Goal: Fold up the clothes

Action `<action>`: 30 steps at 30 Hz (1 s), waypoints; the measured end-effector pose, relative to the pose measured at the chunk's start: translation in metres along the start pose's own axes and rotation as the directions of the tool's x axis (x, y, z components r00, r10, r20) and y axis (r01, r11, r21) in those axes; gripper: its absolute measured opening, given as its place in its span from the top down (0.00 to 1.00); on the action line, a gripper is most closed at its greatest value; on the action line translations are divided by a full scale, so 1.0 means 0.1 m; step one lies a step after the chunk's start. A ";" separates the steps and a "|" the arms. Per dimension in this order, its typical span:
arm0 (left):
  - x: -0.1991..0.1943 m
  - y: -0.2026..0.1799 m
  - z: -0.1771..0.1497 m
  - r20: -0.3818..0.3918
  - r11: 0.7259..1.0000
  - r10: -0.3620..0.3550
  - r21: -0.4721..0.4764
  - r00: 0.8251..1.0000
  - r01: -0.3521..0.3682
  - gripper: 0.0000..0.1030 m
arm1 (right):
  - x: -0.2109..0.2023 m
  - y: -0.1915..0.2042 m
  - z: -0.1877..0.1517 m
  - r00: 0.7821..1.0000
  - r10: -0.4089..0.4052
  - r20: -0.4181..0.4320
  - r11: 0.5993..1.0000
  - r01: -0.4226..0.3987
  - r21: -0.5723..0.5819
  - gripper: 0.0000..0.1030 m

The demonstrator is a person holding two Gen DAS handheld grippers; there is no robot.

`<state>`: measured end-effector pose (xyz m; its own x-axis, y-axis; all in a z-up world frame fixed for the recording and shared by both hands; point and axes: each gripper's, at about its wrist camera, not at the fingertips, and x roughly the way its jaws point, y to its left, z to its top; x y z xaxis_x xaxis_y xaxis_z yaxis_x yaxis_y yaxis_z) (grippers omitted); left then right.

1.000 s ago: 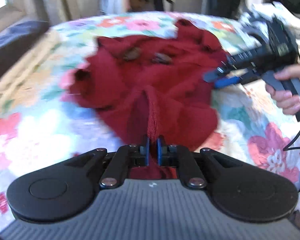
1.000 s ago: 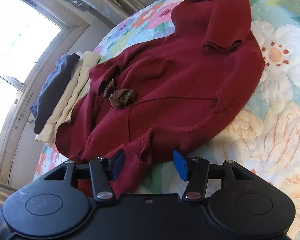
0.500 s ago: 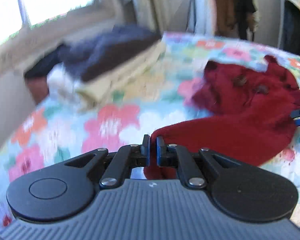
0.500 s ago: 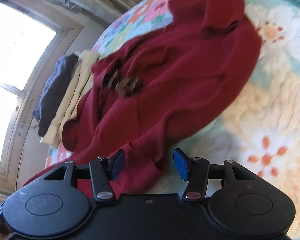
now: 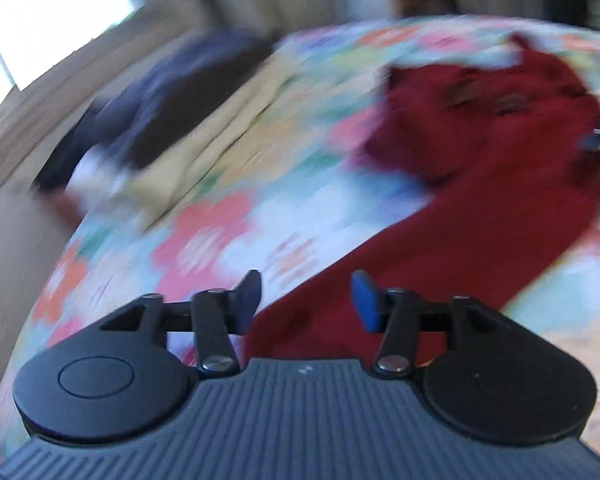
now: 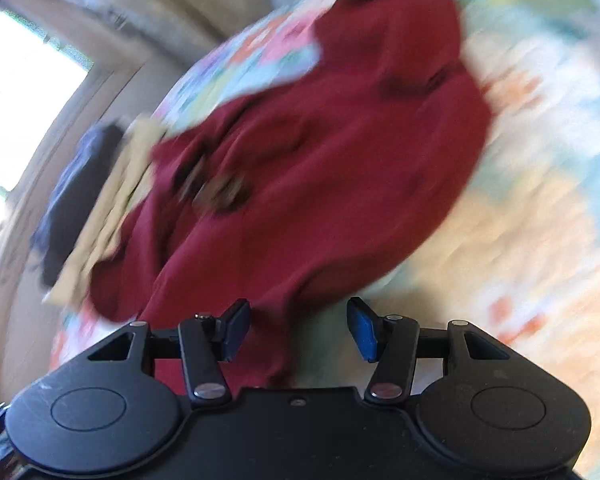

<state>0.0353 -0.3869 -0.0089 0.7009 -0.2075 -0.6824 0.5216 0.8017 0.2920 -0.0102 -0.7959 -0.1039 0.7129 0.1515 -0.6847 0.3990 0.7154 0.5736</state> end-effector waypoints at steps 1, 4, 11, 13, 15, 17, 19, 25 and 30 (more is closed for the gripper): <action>-0.05 -0.10 0.06 0.035 0.999 -0.011 0.032 0.999 0.010 0.48 | -0.05 -0.05 0.04 0.999 -0.030 0.031 0.999 0.030 0.012 0.43; -0.11 -0.26 0.18 0.100 0.997 -0.060 0.063 0.993 0.054 0.43 | -0.16 -0.26 0.14 0.993 -0.081 0.083 0.994 0.074 0.076 0.43; 0.18 -0.95 0.15 0.044 0.918 -0.345 0.221 0.937 0.328 0.43 | -0.27 -0.55 0.32 0.990 -0.063 0.124 0.982 0.039 0.187 0.43; 0.23 -1.20 0.09 0.012 0.867 -0.432 0.280 0.902 0.411 0.43 | -0.24 -0.61 0.38 0.990 -0.055 0.132 0.980 0.028 0.195 0.43; 0.24 -1.47 0.06 -0.001 0.829 -0.462 0.354 0.887 0.433 0.43 | -0.20 -0.67 0.41 0.990 -0.045 0.134 0.977 0.016 0.212 0.42; 0.29 -1.68 0.06 -0.010 0.816 -0.446 0.406 0.895 0.411 0.43 | -0.16 -0.75 0.41 0.993 -0.013 0.120 0.974 -0.015 0.224 0.42; 0.39 -1.78 0.11 -0.034 0.818 -0.430 0.408 0.902 0.405 0.42 | -0.14 -0.77 0.41 0.994 0.015 0.109 0.971 -0.040 0.235 0.42; 0.79 -1.84 0.21 -0.102 0.821 -0.424 0.376 0.900 0.429 0.19 | -0.03 -0.67 0.55 0.996 0.034 0.082 0.984 -0.048 0.170 0.38; 1.02 -1.86 0.29 -0.038 0.855 -0.426 0.310 0.904 0.416 0.14 | 0.07 -0.61 0.60 0.995 -0.008 0.095 0.996 0.000 0.088 0.41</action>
<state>0.0241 -0.5732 -0.1131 0.3931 -0.5073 -0.7669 0.8881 0.4254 0.1739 0.0051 -0.8793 -0.1172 0.7613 0.0796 -0.6435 0.4484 0.6523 0.6112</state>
